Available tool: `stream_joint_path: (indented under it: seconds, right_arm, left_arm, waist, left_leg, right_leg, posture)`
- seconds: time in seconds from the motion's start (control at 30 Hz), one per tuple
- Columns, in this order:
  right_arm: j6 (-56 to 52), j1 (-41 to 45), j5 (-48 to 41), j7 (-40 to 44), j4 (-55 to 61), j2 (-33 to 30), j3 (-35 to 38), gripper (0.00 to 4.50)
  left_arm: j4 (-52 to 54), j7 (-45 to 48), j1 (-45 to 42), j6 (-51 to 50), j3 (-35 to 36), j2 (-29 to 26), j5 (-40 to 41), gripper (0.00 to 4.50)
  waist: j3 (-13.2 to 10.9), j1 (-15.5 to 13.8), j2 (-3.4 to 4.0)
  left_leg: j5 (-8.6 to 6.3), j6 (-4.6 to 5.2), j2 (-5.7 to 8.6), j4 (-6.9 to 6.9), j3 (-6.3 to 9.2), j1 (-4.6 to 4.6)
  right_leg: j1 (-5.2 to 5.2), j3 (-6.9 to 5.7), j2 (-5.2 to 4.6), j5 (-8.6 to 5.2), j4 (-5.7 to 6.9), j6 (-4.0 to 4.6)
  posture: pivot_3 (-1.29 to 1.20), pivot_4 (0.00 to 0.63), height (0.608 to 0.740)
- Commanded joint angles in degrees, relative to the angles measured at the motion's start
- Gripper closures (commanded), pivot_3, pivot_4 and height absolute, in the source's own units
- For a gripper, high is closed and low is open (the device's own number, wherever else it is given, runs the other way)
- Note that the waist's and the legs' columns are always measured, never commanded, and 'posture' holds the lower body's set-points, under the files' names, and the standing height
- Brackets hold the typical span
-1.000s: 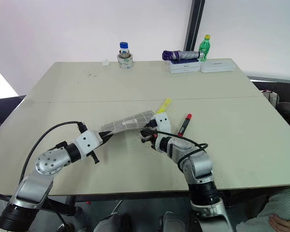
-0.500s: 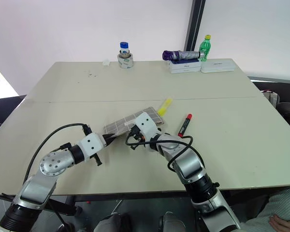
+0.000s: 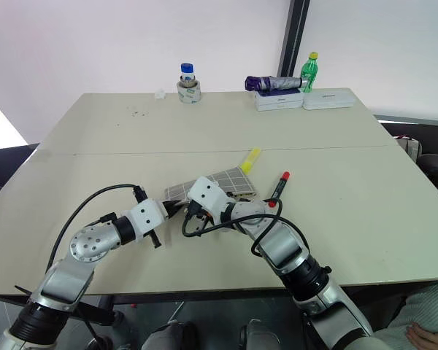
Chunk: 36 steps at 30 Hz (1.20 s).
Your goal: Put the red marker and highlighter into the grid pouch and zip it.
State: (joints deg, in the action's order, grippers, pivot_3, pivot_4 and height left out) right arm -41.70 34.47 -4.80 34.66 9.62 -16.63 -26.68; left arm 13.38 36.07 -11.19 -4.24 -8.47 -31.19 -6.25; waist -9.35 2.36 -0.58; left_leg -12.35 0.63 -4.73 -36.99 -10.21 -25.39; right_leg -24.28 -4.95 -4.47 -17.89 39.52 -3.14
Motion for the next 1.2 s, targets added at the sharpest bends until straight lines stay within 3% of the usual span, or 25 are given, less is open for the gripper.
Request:
stream_joint_path:
  seconds: [0.03, 0.5, 0.6, 0.73, 0.8, 1.0, 1.2]
  right_arm:
    - [2.6, 2.7, 0.2, 2.5, 0.9, 1.6, -2.1, 4.44]
    - [7.5, 3.1, 3.5, 5.4, -0.5, 1.2, -1.4, 4.44]
    - [8.6, 2.3, 1.7, 5.9, 0.8, 0.8, 2.3, 3.35]
    - [10.8, -0.6, -0.8, 10.6, 5.0, -3.8, 4.4, 1.35]
    - [8.5, -2.7, -6.1, 12.8, 7.4, -4.1, 7.7, 1.35]
    - [11.3, -7.3, -10.9, 17.6, 8.1, -11.4, 15.2, 1.35]
    - [13.0, -5.1, -10.1, 11.6, 1.8, -11.4, 22.4, 1.35]
  left_arm:
    - [0.3, -0.3, -1.7, 1.0, -1.1, 1.1, -0.2, 4.5]
    - [1.2, -1.1, -2.9, -0.2, 0.2, 3.8, 0.1, 4.5]
    - [1.3, -1.4, -2.7, -0.1, 1.4, 3.9, 0.9, 4.5]
    - [3.0, -2.4, -3.7, -1.5, 3.6, 5.3, 3.8, 4.5]
    - [3.8, -2.2, -4.0, -1.7, 4.4, 5.6, 5.3, 4.5]
    - [4.1, -3.7, -3.7, -3.0, 7.3, 5.3, 7.3, 4.5]
    - [2.1, -6.4, -2.2, -1.0, 10.6, 1.7, 4.0, 4.5]
  waist:
    - [0.0, 0.0, 0.0]
    - [0.0, -0.1, 0.0]
    - [0.0, -0.1, 0.0]
    - [0.0, -0.4, -0.01]
    - [0.0, -0.5, -0.05]
    - [0.0, -0.7, -0.07]
    - [0.0, -1.0, -0.08]
  left_leg:
    - [0.0, 0.0, 0.0, 0.0, 0.0, 0.0]
    - [0.01, -0.01, 0.0, -0.02, 0.0, 0.0]
    - [0.01, -0.01, 0.0, -0.02, -0.01, 0.0]
    - [0.02, -0.03, 0.0, -0.03, -0.01, 0.0]
    - [0.01, -0.02, 0.03, -0.05, -0.01, -0.02]
    - [-0.01, 0.02, 0.02, -0.06, 0.03, 0.01]
    - [-0.01, 0.02, 0.0, -0.06, 0.03, 0.03]
  right_leg:
    - [0.0, 0.0, 0.0, 0.0, 0.0, 0.0]
    - [0.0, 0.0, 0.0, 0.0, 0.0, 0.0]
    - [0.01, 0.0, 0.0, 0.0, 0.0, 0.0]
    - [0.02, 0.0, 0.0, 0.0, 0.0, -0.01]
    - [0.05, 0.0, -0.02, 0.0, -0.06, -0.01]
    - [0.12, -0.02, 0.0, 0.01, -0.08, -0.01]
    - [0.11, -0.02, 0.03, 0.01, -0.08, -0.01]
  posture:
    - [0.0, 0.15, 0.738]
    - [0.0, 0.15, 0.738]
    - [0.0, 0.15, 0.738]
    - [0.0, 0.15, 0.738]
    - [0.0, 0.15, 0.738]
    - [0.0, 0.15, 0.738]
    - [0.0, 0.15, 0.738]
